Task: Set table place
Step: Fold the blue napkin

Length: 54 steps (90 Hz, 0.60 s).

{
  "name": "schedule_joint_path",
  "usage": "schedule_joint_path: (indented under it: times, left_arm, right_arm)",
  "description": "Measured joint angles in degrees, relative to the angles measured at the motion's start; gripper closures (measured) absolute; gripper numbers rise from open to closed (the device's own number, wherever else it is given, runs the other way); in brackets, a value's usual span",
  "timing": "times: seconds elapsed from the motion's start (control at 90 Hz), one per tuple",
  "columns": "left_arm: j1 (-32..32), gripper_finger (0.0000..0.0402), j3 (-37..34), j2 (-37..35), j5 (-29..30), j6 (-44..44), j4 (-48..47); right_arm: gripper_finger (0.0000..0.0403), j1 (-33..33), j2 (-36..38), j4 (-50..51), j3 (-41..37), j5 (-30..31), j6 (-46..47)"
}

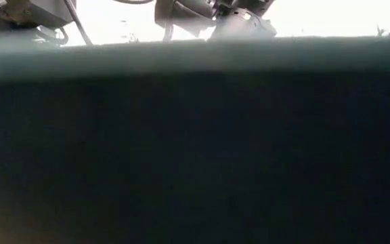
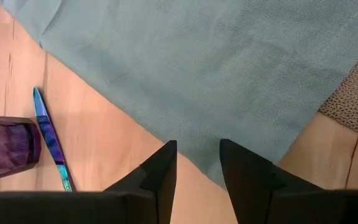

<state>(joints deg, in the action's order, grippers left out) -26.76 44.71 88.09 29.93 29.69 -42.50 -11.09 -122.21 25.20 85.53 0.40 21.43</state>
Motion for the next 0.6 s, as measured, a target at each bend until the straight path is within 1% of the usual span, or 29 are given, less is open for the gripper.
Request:
schedule_joint_path:
  times: [0.111,0.6]
  left_arm:
    - [0.0,0.0292,0.0,0.0,0.0,0.0,0.0]
    - [0.0,0.0292,0.0,0.0,0.0,0.0,0.0]
  right_arm:
    - [0.04,0.0,0.0,0.0,0.0,0.0,-0.1]
    - [0.0403,0.1,0.9,1.2,0.0,1.0,-1.0]
